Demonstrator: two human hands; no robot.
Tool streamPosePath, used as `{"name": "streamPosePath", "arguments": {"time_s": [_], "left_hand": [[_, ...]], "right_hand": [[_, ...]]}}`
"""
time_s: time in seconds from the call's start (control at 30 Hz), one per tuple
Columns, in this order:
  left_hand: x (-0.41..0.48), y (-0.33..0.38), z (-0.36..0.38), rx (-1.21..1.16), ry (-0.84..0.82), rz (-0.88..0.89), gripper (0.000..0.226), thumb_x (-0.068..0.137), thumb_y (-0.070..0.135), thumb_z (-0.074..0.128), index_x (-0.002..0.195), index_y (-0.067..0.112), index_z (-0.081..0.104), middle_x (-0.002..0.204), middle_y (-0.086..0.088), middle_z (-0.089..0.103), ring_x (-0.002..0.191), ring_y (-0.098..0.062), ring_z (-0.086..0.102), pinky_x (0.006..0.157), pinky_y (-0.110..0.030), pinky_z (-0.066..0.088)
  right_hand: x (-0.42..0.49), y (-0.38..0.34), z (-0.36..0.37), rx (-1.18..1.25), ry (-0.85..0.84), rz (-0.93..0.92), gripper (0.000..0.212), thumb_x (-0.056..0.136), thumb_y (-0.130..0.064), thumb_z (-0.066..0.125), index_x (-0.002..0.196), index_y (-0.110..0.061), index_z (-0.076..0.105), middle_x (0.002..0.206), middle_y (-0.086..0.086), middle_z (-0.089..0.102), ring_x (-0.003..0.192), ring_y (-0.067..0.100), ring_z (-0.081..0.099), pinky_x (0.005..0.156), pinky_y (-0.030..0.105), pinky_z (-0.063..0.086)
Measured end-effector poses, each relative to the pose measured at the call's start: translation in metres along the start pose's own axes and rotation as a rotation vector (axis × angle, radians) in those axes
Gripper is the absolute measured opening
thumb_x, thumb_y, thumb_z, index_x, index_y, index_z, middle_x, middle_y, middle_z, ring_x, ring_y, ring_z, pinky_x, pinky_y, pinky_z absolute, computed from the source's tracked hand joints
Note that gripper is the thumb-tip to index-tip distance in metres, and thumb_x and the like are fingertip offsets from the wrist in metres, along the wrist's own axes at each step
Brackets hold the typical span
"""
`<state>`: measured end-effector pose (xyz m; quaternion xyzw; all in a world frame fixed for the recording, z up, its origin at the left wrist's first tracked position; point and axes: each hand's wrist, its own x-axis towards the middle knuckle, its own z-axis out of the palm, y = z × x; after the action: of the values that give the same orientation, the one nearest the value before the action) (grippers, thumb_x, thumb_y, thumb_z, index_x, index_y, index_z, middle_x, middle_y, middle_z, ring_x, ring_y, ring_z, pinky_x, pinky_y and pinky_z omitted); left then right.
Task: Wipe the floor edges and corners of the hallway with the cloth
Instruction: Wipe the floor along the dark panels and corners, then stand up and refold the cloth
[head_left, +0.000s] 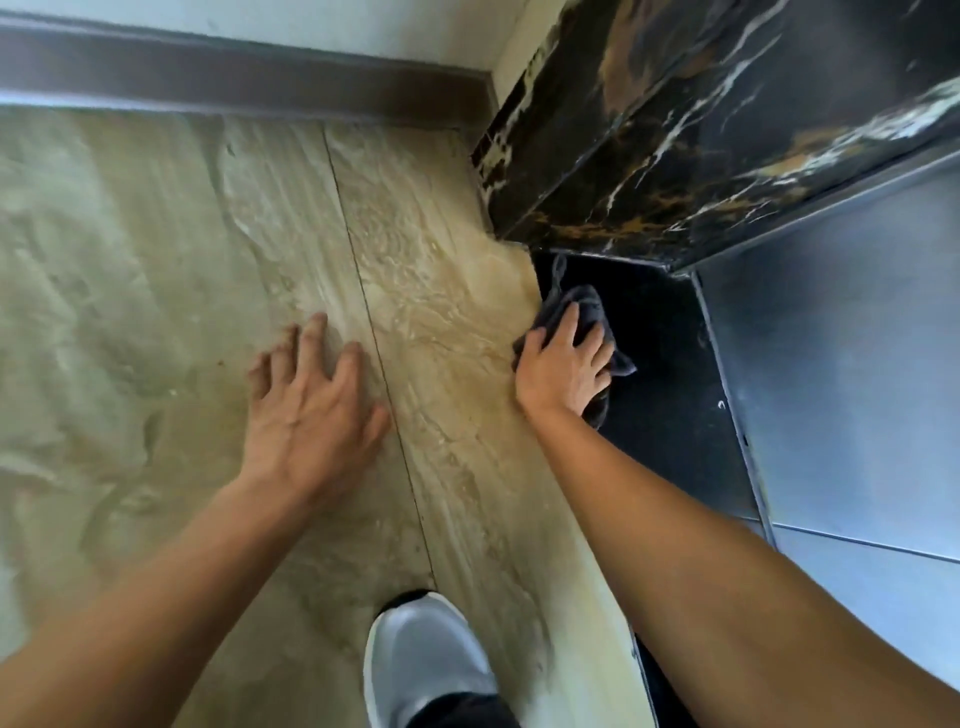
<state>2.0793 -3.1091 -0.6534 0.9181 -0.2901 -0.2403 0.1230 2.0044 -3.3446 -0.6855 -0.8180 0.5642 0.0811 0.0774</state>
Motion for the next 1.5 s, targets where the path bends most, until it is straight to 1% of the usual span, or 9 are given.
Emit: {"name": "streamPosePath", "arguments": {"time_s": [0.13,0.23,0.3,0.4,0.67,0.87,1.17,1.33,1.5], "left_hand": [[-0.081,-0.007,-0.033,-0.08,0.017,-0.113,0.053,0.083,0.036,0.062,0.129,0.011,0.056,0.154,-0.024,0.031,0.136,-0.044,0.032,0.106,-0.055,0.027],[-0.169,-0.016,-0.064,-0.145,-0.054,-0.234,0.05,0.084,0.034,0.059,0.13,0.014,0.055,0.154,-0.02,0.032,0.138,-0.04,0.032,0.108,-0.051,0.026],[-0.234,-0.019,-0.098,-0.162,-0.08,-0.305,0.049,0.086,0.033,0.056,0.132,0.014,0.054,0.154,-0.019,0.031,0.137,-0.039,0.033,0.108,-0.051,0.028],[-0.332,-0.017,-0.179,-0.209,-0.146,-0.379,0.049,0.091,0.036,0.051,0.136,0.016,0.049,0.155,-0.016,0.029,0.137,-0.039,0.032,0.11,-0.05,0.027],[-0.574,-0.029,-0.481,-0.315,0.015,-0.505,0.036,0.093,0.028,0.046,0.127,0.018,0.055,0.132,-0.008,0.054,0.121,-0.031,0.05,0.1,-0.041,0.036],[-0.776,-0.095,-0.631,-0.421,0.198,-0.848,0.027,0.09,0.014,0.045,0.108,0.017,0.064,0.108,-0.009,0.062,0.097,-0.032,0.064,0.076,-0.038,0.053],[-1.006,-0.231,-0.697,-0.618,0.615,-1.226,0.028,0.091,0.016,0.044,0.108,0.011,0.066,0.109,-0.018,0.069,0.097,-0.039,0.064,0.065,-0.034,0.037],[-1.122,-0.341,-0.709,-1.228,1.007,-1.279,0.021,0.086,0.002,0.048,0.091,0.002,0.069,0.091,-0.024,0.068,0.085,-0.035,0.065,0.066,-0.031,0.039],[-1.27,-0.427,-0.714,-1.703,1.305,-1.319,0.021,0.093,0.013,0.044,0.083,0.021,0.06,0.08,0.001,0.063,0.076,-0.021,0.06,0.066,-0.027,0.043]], "right_hand": [[-0.107,-0.027,-0.008,-0.059,-0.206,-0.125,0.051,0.094,-0.022,0.051,0.143,-0.015,0.036,0.145,0.019,0.033,0.128,0.038,0.037,0.097,0.048,0.04],[-0.16,-0.054,-0.066,0.127,-0.759,-0.175,0.008,0.089,-0.016,0.058,0.096,-0.014,0.062,0.098,0.01,0.068,0.079,0.018,0.067,0.067,0.033,0.05],[-0.21,-0.081,-0.13,0.249,-1.04,-0.207,0.022,0.089,-0.008,0.054,0.069,-0.015,0.062,0.067,0.004,0.065,0.056,0.013,0.059,0.06,0.028,0.047],[-0.313,-0.118,-0.254,0.354,-1.151,-0.188,0.014,0.072,-0.017,0.06,0.059,-0.017,0.065,0.059,0.002,0.06,0.064,0.022,0.055,0.068,0.036,0.045],[-0.617,-0.166,-0.549,0.17,-0.816,-0.854,0.045,0.079,-0.015,0.062,0.121,-0.032,0.064,0.106,-0.003,0.07,0.091,0.015,0.066,0.077,0.027,0.052],[-0.845,-0.201,-0.653,0.11,-0.704,-1.375,0.034,0.075,-0.031,0.062,0.108,-0.027,0.065,0.087,0.009,0.064,0.082,0.027,0.063,0.066,0.035,0.049],[-1.145,-0.299,-0.707,-0.076,-0.609,-1.971,0.054,0.078,-0.018,0.066,0.13,-0.029,0.055,0.117,0.011,0.06,0.106,0.033,0.059,0.085,0.042,0.053],[-1.313,-0.349,-0.673,-0.095,-0.65,-2.147,0.05,0.079,-0.018,0.068,0.128,-0.023,0.06,0.117,0.015,0.063,0.108,0.034,0.059,0.087,0.038,0.05],[-1.511,-0.377,-0.634,-0.278,-0.776,-2.316,0.057,0.074,-0.023,0.074,0.129,-0.024,0.06,0.117,0.013,0.061,0.108,0.033,0.059,0.087,0.036,0.051]]}}
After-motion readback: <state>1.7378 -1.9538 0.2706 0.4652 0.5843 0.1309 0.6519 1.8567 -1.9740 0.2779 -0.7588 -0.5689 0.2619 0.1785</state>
